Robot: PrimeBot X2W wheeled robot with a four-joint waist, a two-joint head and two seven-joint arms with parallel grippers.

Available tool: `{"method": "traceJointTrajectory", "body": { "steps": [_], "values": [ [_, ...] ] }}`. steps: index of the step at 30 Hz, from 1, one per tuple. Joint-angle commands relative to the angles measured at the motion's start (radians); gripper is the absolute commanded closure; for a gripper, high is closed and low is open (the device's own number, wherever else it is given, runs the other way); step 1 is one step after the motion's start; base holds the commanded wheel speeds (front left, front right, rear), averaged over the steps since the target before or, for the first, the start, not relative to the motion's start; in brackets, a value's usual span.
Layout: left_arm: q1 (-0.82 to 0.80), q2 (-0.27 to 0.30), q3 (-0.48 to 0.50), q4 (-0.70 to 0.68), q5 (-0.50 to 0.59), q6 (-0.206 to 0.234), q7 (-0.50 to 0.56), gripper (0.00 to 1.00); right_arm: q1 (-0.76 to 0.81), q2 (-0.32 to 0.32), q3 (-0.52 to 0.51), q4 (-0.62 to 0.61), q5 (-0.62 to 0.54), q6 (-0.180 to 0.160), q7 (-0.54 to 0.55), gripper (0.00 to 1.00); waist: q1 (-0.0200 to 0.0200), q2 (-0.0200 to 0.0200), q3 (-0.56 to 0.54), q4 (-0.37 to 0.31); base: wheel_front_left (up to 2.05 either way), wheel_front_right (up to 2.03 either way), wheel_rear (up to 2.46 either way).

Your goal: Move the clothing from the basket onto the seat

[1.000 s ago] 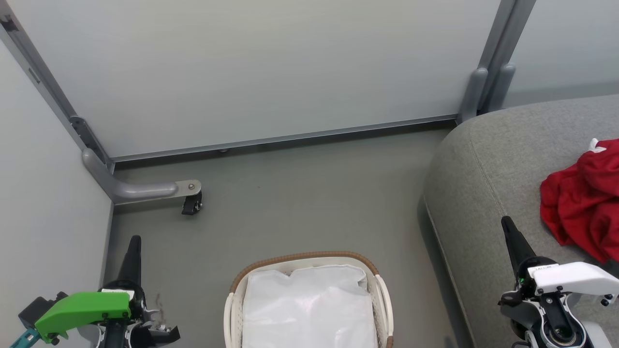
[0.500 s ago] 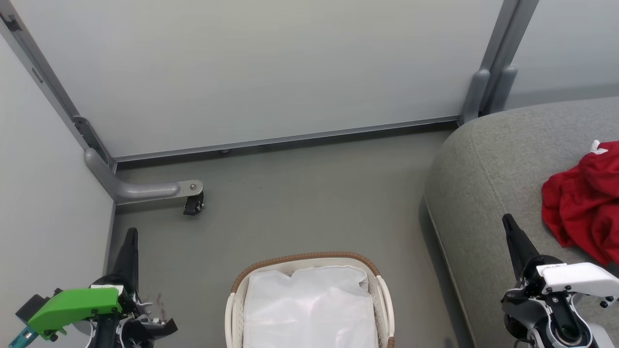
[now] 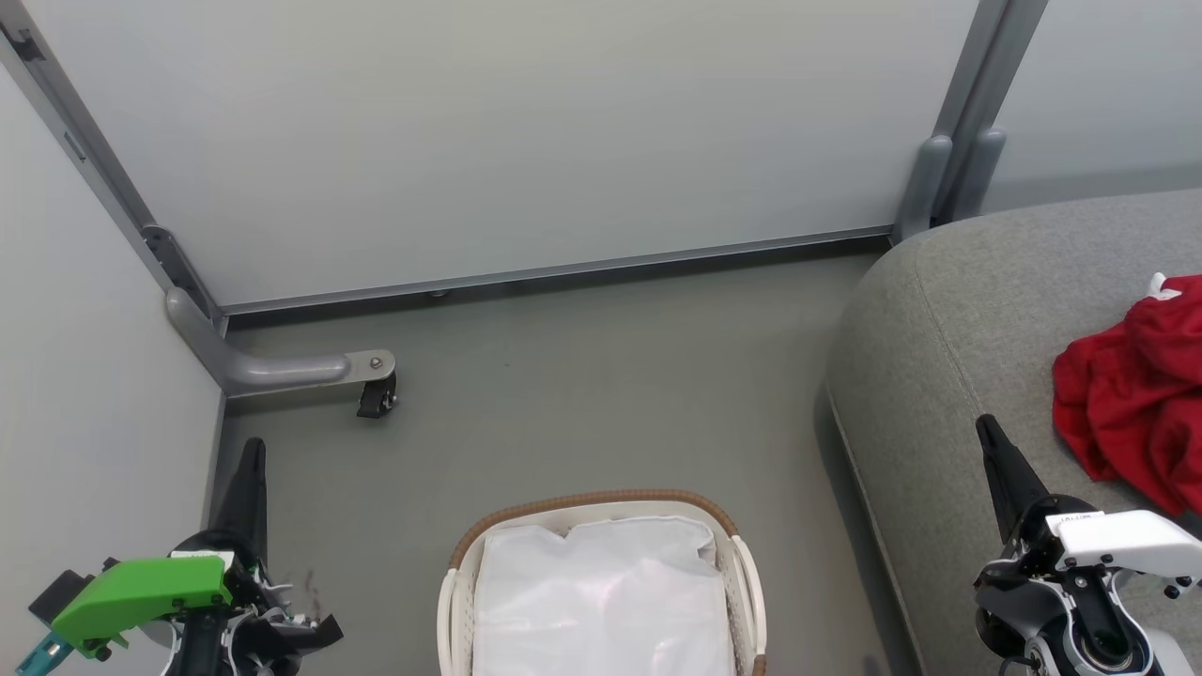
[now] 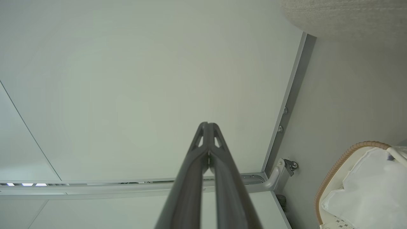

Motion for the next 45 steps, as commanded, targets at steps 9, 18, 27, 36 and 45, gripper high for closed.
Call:
{"method": "traceJointTrajectory", "body": {
  "steps": [9, 18, 27, 36, 45],
  "values": [
    [-0.011, 0.005, 0.002, -0.001, -0.003, -0.005, 0.004, 1.00, 0.010, -0.004, -0.002, -0.003, 0.003, -0.001, 0.002, 1.00, 0.0000, -0.0001, 0.000, 0.000, 0.00, 0.00, 0.00],
    [-0.011, 0.005, 0.002, -0.001, -0.003, -0.005, 0.004, 1.00, 0.010, -0.004, -0.002, -0.003, 0.003, -0.001, 0.002, 1.00, 0.0000, -0.0001, 0.000, 0.000, 0.00, 0.00, 0.00],
    [-0.011, 0.005, 0.002, -0.001, -0.003, -0.005, 0.004, 1.00, 0.010, -0.004, -0.002, -0.003, 0.003, -0.001, 0.002, 1.00, 0.0000, -0.0001, 0.000, 0.000, 0.00, 0.00, 0.00],
    [-0.011, 0.005, 0.002, -0.001, -0.003, -0.005, 0.004, 1.00, 0.010, -0.004, -0.002, -0.003, 0.003, -0.001, 0.002, 1.00, 0.0000, -0.0001, 0.000, 0.000, 0.00, 0.00, 0.00],
    [-0.011, 0.005, 0.002, -0.002, -0.003, -0.005, 0.004, 1.00, 0.010, -0.004, -0.002, -0.003, 0.003, -0.001, 0.002, 1.00, 0.0000, -0.0001, 0.000, 0.000, 0.00, 0.00, 0.00]
  ]
}}
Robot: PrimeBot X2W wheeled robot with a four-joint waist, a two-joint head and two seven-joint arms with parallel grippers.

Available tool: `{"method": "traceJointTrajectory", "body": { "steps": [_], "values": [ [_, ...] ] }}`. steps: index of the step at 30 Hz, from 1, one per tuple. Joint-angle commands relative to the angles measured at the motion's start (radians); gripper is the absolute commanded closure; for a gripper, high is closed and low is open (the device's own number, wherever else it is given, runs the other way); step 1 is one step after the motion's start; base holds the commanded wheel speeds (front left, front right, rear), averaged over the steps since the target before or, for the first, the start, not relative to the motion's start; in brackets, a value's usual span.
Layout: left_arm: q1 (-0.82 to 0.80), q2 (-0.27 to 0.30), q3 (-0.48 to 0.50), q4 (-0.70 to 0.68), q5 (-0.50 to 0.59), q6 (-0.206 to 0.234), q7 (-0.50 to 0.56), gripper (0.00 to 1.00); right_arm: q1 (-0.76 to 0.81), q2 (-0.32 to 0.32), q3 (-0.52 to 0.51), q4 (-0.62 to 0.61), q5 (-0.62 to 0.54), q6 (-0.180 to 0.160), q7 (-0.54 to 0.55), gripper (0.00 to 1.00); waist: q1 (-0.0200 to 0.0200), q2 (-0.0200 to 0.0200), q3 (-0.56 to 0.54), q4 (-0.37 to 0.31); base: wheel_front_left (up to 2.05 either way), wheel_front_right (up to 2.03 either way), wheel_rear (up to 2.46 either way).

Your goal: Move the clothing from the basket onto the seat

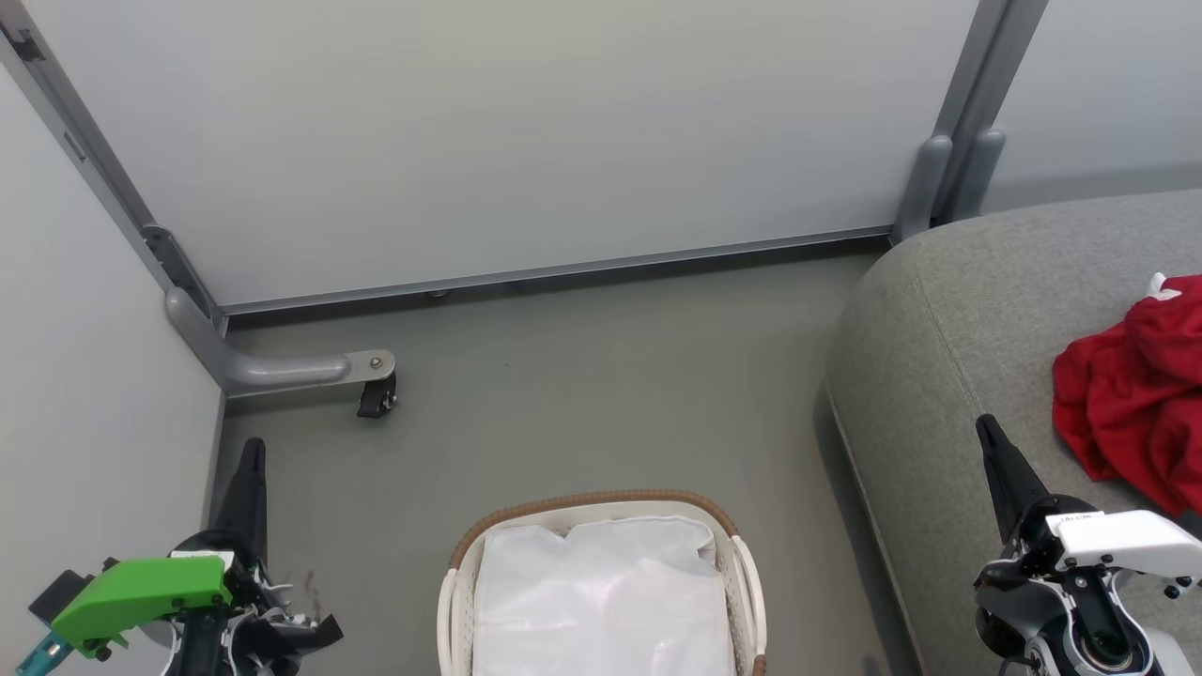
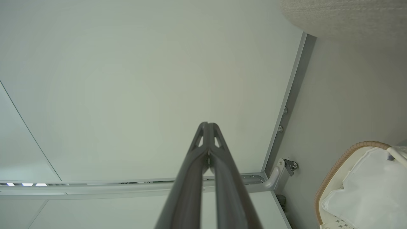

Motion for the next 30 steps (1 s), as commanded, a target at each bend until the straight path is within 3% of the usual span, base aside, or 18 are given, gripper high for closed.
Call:
{"method": "traceJointTrajectory", "body": {
  "steps": [1, 30],
  "values": [
    [-0.011, 0.005, 0.002, -0.002, -0.003, -0.005, 0.004, 1.00, 0.010, -0.004, -0.002, -0.003, 0.003, -0.001, 0.002, 1.00, 0.0000, 0.0000, 0.000, 0.000, 0.00, 0.00, 0.00],
    [-0.011, 0.005, 0.002, -0.002, -0.003, -0.005, 0.004, 1.00, 0.010, -0.004, -0.002, -0.003, 0.003, -0.001, 0.001, 1.00, 0.0000, 0.0000, 0.000, 0.000, 0.00, 0.00, 0.00]
  ]
}}
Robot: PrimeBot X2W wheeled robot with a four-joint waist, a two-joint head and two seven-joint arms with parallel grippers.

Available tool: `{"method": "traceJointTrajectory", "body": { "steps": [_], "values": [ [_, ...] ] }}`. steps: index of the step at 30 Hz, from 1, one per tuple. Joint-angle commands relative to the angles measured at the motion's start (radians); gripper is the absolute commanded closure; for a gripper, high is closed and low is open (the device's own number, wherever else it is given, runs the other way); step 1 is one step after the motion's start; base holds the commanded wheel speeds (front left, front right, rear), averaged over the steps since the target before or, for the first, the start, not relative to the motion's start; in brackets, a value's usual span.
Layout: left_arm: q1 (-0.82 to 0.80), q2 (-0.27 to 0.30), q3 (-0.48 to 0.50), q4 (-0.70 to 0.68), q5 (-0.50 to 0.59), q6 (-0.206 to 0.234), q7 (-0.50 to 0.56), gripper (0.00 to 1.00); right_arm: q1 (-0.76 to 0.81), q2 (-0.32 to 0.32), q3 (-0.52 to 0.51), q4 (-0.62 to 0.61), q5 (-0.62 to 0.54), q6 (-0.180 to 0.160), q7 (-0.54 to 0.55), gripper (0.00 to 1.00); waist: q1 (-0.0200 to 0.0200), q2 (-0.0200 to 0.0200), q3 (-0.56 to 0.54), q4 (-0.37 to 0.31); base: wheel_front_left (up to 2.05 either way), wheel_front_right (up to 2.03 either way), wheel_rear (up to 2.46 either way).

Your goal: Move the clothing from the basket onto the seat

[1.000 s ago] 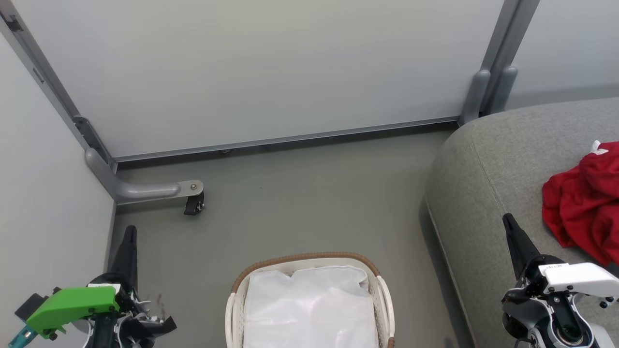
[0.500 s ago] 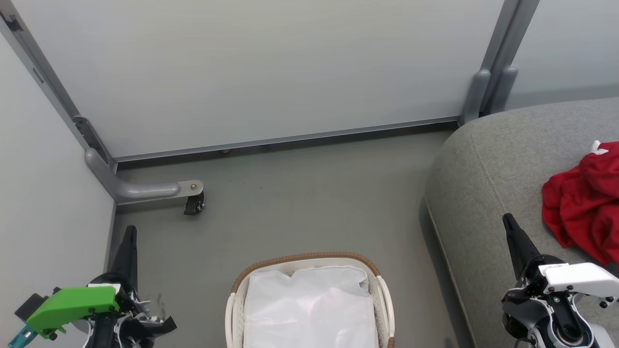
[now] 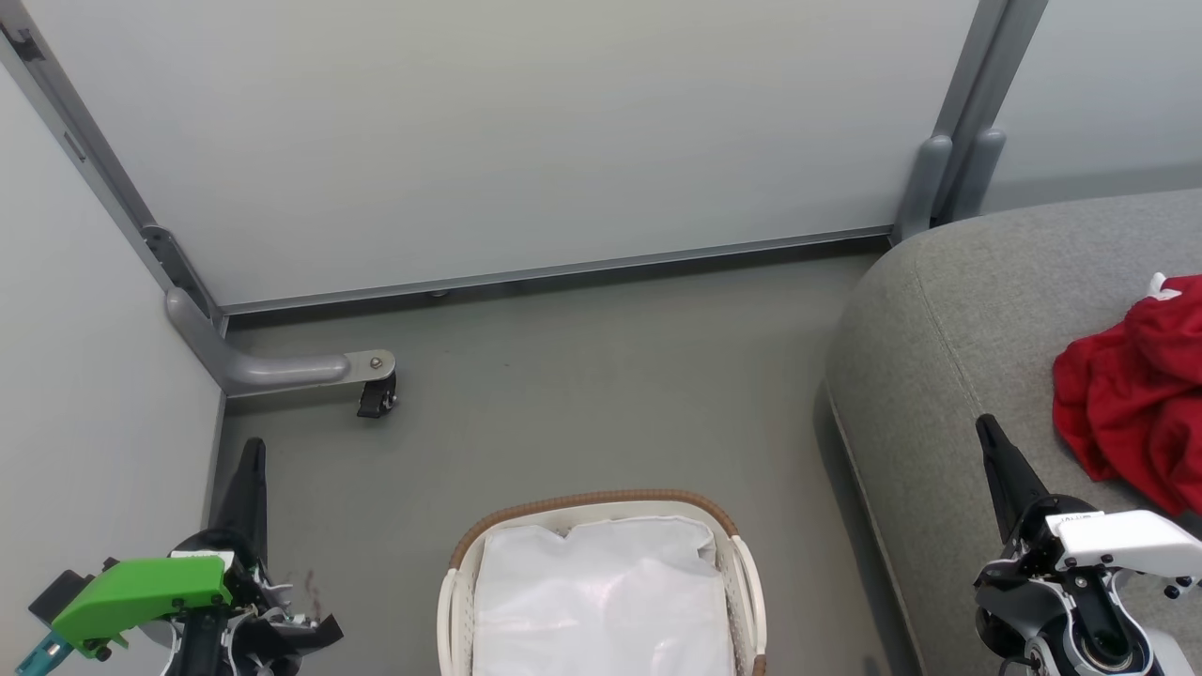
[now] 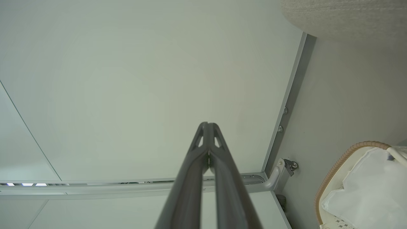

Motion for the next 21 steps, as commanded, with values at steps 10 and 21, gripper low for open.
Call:
{"method": "traceJointTrajectory", "body": {
  "steps": [10, 21],
  "values": [
    [-0.011, 0.005, 0.002, -0.001, -0.003, -0.005, 0.004, 1.00, 0.010, -0.004, -0.002, -0.003, 0.003, 0.000, 0.001, 1.00, 0.0000, 0.0000, 0.000, 0.000, 0.00, 0.00, 0.00],
    [-0.011, 0.005, 0.002, -0.001, -0.003, -0.005, 0.004, 1.00, 0.010, -0.004, -0.002, -0.003, 0.003, 0.000, 0.001, 1.00, 0.0000, 0.0000, 0.000, 0.000, 0.00, 0.00, 0.00]
  ]
}}
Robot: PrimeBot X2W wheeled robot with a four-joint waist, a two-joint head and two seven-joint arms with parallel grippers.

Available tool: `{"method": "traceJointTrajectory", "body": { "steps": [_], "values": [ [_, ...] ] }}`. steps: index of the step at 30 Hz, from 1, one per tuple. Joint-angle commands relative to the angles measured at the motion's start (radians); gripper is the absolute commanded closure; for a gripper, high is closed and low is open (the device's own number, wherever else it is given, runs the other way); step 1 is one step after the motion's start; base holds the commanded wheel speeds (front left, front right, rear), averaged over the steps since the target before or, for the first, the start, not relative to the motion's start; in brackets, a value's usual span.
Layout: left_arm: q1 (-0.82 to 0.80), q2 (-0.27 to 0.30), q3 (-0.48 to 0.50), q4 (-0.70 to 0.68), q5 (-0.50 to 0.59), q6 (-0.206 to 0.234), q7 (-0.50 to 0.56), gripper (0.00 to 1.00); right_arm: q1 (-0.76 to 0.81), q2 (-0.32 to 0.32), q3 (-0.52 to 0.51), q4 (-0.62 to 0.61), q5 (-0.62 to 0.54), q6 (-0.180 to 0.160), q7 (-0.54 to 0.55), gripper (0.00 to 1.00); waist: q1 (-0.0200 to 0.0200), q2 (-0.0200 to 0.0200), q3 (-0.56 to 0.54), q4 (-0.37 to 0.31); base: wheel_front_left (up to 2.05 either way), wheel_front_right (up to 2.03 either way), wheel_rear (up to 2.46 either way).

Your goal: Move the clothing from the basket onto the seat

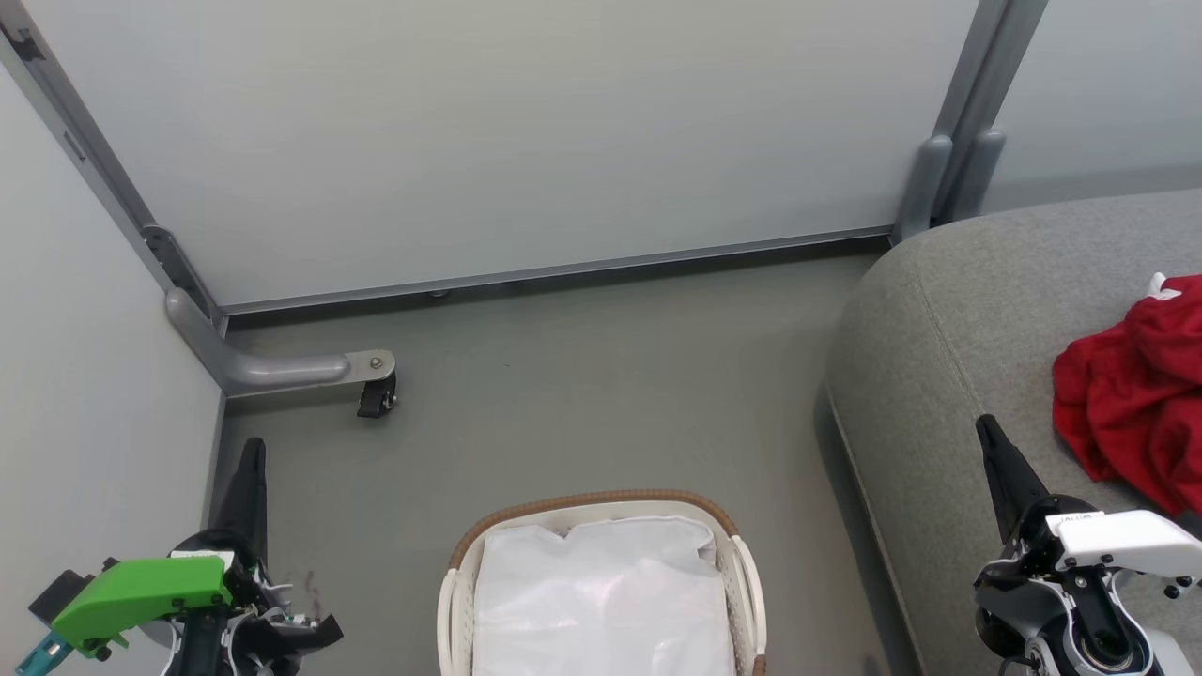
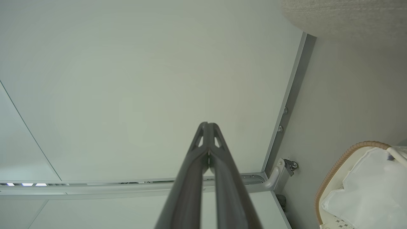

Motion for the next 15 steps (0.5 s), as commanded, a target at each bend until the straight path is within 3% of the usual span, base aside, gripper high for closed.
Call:
{"method": "traceJointTrajectory", "body": {
  "steps": [1, 15],
  "values": [
    [-0.011, 0.005, 0.002, -0.001, -0.003, -0.005, 0.004, 1.00, 0.010, -0.004, -0.002, -0.003, 0.003, 0.000, 0.001, 1.00, 0.0000, 0.0000, 0.000, 0.000, 0.00, 0.00, 0.00],
    [-0.011, 0.005, 0.002, -0.001, -0.003, -0.005, 0.004, 1.00, 0.010, -0.004, -0.002, -0.003, 0.003, 0.000, 0.001, 1.00, 0.0000, 0.0000, 0.000, 0.000, 0.00, 0.00, 0.00]
  ]
}}
